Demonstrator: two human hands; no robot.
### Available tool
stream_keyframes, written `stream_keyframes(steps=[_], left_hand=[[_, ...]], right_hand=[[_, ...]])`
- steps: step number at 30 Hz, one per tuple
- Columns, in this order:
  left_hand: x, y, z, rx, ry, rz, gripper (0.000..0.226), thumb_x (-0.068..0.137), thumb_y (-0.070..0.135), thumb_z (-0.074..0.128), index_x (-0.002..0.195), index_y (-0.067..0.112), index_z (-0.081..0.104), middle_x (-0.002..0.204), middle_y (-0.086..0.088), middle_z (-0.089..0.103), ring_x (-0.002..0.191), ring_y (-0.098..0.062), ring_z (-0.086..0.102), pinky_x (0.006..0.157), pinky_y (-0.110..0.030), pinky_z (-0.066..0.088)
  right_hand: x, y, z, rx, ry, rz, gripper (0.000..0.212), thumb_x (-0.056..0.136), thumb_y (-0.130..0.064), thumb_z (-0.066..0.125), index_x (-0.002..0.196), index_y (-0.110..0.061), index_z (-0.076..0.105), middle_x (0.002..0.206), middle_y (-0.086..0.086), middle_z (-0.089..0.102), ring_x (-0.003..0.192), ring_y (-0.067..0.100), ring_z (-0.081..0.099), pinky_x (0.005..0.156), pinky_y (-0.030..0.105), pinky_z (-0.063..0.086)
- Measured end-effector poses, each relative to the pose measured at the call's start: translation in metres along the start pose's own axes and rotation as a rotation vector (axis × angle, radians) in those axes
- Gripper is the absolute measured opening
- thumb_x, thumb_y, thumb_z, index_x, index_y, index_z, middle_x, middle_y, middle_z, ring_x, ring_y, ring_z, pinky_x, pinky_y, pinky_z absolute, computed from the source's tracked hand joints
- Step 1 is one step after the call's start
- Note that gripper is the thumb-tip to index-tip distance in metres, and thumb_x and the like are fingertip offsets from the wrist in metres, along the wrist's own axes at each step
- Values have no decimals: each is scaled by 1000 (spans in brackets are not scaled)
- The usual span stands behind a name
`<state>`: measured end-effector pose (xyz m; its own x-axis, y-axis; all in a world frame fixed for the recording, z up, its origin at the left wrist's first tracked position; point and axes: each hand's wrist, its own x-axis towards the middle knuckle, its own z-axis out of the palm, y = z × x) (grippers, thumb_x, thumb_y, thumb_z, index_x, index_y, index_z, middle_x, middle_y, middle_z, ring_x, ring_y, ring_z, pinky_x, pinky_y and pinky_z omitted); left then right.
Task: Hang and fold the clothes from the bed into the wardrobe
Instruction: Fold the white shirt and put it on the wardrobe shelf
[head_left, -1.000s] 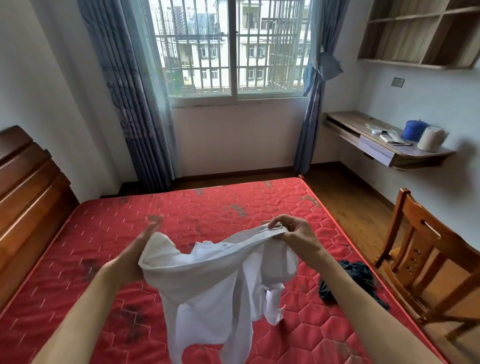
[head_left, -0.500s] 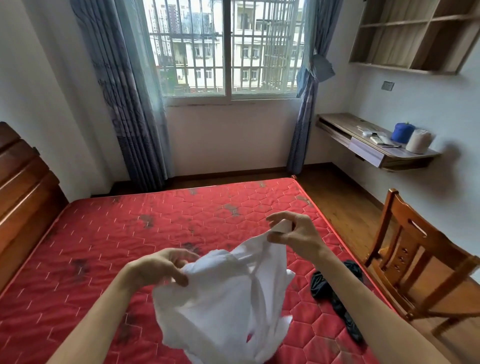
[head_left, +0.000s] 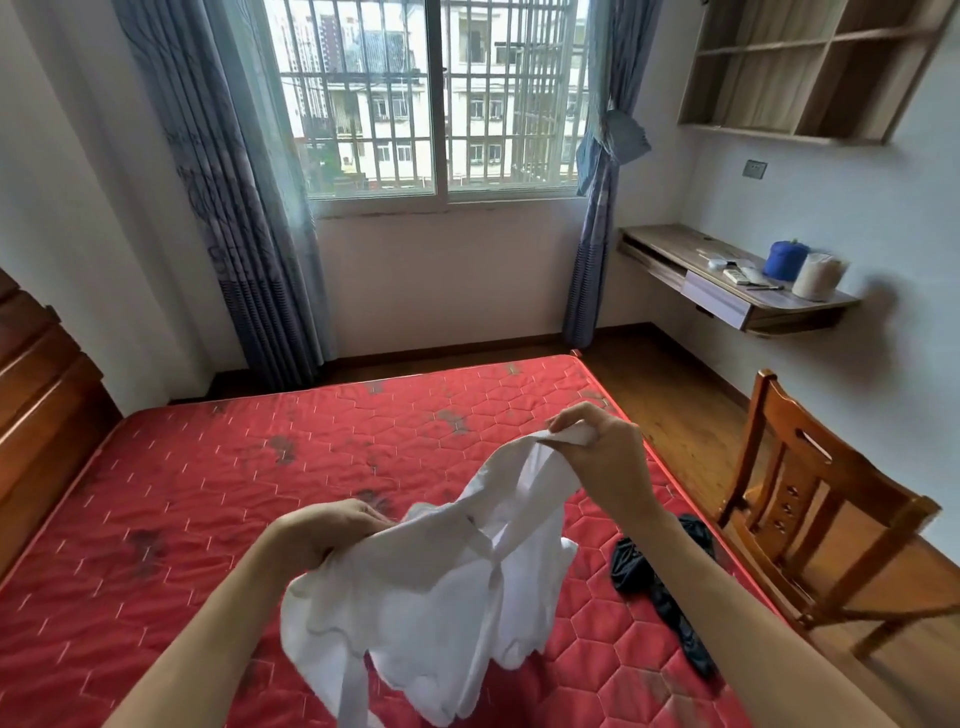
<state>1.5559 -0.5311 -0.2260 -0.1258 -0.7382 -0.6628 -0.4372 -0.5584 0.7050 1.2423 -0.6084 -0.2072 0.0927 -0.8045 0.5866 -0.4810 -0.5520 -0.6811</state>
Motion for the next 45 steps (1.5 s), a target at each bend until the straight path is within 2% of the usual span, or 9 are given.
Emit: stream_keyframes(steps=[7, 11, 15, 21, 24, 28, 33, 39, 45], left_hand=[[-9, 8, 0, -305, 290, 370, 56, 61, 35, 93, 108, 10, 76, 97, -25, 72, 83, -34, 69, 81, -47, 61], [-12, 3, -4, -252, 480, 655, 58, 66, 20, 92, 120, 26, 72, 85, -28, 62, 77, -29, 64, 80, -47, 61], [-9, 3, -8, 56, 504, 778, 77, 80, -4, 76, 142, 33, 51, 72, -5, 50, 65, -8, 49, 69, -19, 51], [-3, 9, 3, 351, 429, 552, 42, 89, 49, 65, 126, 63, 51, 103, 0, 63, 89, -11, 60, 82, -31, 56], [6, 17, 27, 245, 392, 360, 100, 64, 92, 45, 148, 38, 34, 125, -5, 62, 101, -15, 62, 90, -43, 53], [27, 28, 72, 229, 378, 173, 131, 56, 98, 52, 157, 24, 16, 159, -11, 33, 136, -33, 45, 113, -56, 36], [44, 36, 101, 51, 446, 256, 56, 68, 51, 77, 106, 16, 54, 107, -9, 66, 94, -24, 65, 89, -48, 56], [34, 21, 58, -753, 135, 426, 60, 70, -17, 74, 123, 5, 60, 111, -24, 67, 92, -37, 69, 74, -46, 63], [32, 8, 35, -566, 209, 259, 27, 85, 1, 72, 111, -1, 70, 94, -19, 73, 68, -26, 71, 57, -36, 62]], right_hand=[[10, 11, -14, 48, -44, 340, 62, 69, -25, 89, 120, -17, 55, 114, -7, 55, 100, 12, 57, 69, 12, 48], [14, 21, -24, -4, -161, 332, 42, 71, -29, 88, 106, -17, 69, 108, -4, 65, 93, 16, 65, 68, 24, 58], [13, 19, -30, -90, -228, 165, 22, 80, -29, 80, 97, -15, 79, 88, -4, 73, 75, 9, 67, 59, 14, 53], [13, -5, -25, -11, -145, 65, 12, 90, -19, 70, 97, -18, 80, 76, -12, 72, 71, -1, 66, 57, 14, 53], [17, -20, -20, 39, -153, 45, 17, 91, -28, 69, 88, -15, 79, 71, 1, 73, 65, 18, 67, 60, 39, 57], [21, -41, -12, 18, -145, -50, 25, 92, -29, 67, 82, -8, 77, 66, 6, 71, 59, 23, 66, 54, 41, 54], [22, -49, -15, -10, -117, -82, 21, 92, -26, 68, 85, -10, 78, 66, 0, 71, 58, 15, 67, 54, 34, 56], [27, -23, -44, -36, 30, 167, 34, 92, -29, 64, 64, -10, 69, 51, 5, 57, 44, 7, 45, 43, 20, 36], [29, -14, -51, 9, 87, 236, 38, 94, -32, 63, 64, -8, 70, 55, 11, 62, 54, 20, 57, 45, 28, 46]])
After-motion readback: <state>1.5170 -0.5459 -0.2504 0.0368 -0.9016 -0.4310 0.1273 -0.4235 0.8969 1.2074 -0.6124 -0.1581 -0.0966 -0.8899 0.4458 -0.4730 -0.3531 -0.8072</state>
